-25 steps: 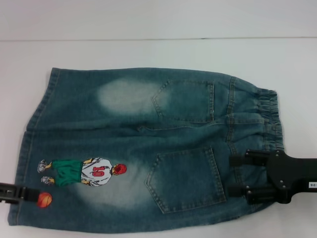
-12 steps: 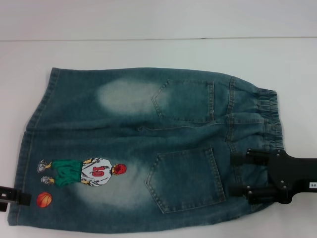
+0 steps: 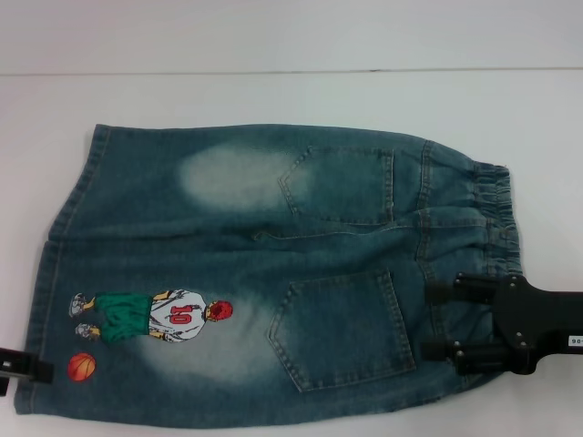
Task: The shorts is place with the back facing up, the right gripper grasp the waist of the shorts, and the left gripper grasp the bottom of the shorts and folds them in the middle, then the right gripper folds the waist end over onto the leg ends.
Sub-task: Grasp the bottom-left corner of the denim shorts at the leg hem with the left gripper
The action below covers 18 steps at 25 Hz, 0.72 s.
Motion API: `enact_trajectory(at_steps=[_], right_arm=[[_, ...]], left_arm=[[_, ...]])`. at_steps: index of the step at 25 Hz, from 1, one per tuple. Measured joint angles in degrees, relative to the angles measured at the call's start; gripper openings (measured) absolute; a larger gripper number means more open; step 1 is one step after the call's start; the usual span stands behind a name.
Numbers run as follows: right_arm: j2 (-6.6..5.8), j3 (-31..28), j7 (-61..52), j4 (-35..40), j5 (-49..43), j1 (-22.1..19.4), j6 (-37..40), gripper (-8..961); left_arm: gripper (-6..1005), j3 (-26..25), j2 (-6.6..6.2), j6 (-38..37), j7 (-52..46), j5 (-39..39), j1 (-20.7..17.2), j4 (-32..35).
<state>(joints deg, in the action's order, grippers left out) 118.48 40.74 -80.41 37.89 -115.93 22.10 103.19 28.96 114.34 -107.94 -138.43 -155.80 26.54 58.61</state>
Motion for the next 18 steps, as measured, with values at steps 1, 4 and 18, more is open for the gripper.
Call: enact_trajectory(at_steps=[1,4,18], right_arm=[[-0.01,0.00,0.00,0.00,0.00,-0.01,-0.02,914],[-0.01,0.02,0.00,-0.01,0.00,-0.08,-0.03,913],[-0.01,0.04,0.00,-0.01,0.00,-0.11,-0.72,913]], left_arm=[[885,0.04,0.00,0.14,0.00,-0.08,0.07,-0.24],[885,0.33,0.00,0.83,-0.01,-0.48,0.24,-0.75],[885,0.57,0.03,2.48,0.24,-1.79,0.40,-2.43]])
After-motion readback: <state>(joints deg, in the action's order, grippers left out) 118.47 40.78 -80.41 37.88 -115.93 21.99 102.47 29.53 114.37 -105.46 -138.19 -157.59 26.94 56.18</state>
